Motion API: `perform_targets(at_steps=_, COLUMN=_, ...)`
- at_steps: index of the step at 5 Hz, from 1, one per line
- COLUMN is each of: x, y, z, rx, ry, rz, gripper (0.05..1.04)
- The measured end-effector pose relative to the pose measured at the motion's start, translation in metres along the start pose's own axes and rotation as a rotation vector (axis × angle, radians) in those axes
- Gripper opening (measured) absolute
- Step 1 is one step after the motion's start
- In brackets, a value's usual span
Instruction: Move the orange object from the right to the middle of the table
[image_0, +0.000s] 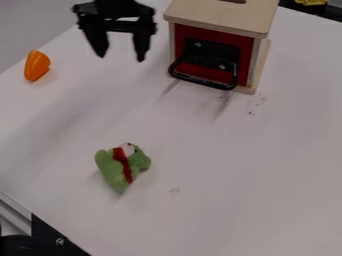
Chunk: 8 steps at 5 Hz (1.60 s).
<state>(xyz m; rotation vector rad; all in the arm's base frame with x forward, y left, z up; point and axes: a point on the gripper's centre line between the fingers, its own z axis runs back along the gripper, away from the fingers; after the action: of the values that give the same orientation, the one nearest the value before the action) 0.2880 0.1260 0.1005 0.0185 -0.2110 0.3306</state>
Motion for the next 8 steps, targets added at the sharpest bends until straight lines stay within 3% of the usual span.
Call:
perform_targets(at_steps=1, x=0.000, y=0.031, z=-0.013, rx=0.079, ry=0.008, rz=0.021, gripper=0.998)
perform_targets(at_steps=2, x=0.005, y=0.073, z=-0.030, rx=0.127, ry=0.011, rz=0.125, gripper=0.998)
perform_targets(at_steps=3, x=0.007, y=0.107, z=-0.045, rx=0.152, ry=0.008, rz=0.234, gripper=0.998)
perform_targets(at_steps=4, x=0.012, y=0.130, z=-0.053, rx=0.184, ry=0.007, rz=0.264, gripper=0.998)
perform_targets(at_steps=6, x=0.027, y=0.145, z=-0.063, rx=0.171, ry=0.006, rz=0.287, gripper=0.998)
perform_targets(at_steps=8, x=0.035, y=0.164, z=-0.078, rx=0.192, ry=0.044, rz=0.296, gripper=0.998)
